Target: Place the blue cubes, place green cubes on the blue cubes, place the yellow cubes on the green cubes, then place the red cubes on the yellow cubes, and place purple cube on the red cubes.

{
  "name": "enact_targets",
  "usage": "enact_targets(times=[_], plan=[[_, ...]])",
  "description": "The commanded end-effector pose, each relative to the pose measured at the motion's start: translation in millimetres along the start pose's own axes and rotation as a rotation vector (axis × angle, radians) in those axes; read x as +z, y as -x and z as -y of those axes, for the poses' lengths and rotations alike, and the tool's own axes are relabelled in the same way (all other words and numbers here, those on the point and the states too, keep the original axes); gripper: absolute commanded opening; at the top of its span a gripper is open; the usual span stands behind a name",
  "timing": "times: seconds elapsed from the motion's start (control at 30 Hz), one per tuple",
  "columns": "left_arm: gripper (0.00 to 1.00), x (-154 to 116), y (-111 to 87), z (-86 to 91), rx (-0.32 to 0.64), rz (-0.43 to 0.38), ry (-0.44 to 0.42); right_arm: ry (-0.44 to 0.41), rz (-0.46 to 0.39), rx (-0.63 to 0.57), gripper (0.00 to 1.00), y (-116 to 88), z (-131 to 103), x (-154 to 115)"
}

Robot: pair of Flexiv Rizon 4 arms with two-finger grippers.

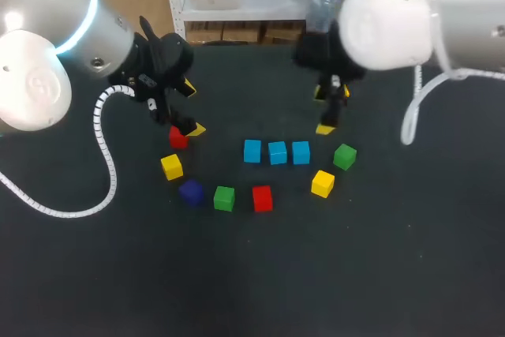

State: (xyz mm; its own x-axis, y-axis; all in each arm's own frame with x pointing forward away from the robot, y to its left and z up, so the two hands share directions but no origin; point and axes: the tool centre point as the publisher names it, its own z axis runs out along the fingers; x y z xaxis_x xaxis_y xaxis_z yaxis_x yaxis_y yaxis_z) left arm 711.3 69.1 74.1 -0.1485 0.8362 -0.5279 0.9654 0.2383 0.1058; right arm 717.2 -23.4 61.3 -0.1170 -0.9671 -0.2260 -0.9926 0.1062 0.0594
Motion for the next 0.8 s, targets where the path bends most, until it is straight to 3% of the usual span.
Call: enact_targets(times=[0.03, 0.2, 0.8], plan=[[1.0, 0, -2.0, 0.1, 0.004, 0.007, -0.001, -0.041, 0.049, 0.035, 1.0, -25, -3, -16], [1.0, 0, -2.0, 0.1, 0.004, 0.007, -0.001, 0.017, 0.119, 0.1, 1.0, -43, 3, -28], [1.0, 0, -2.0, 0.1, 0.004, 0.007, -0.001, 0.015, 0.126, 0.067, 1.0, -45, -1, -27]])
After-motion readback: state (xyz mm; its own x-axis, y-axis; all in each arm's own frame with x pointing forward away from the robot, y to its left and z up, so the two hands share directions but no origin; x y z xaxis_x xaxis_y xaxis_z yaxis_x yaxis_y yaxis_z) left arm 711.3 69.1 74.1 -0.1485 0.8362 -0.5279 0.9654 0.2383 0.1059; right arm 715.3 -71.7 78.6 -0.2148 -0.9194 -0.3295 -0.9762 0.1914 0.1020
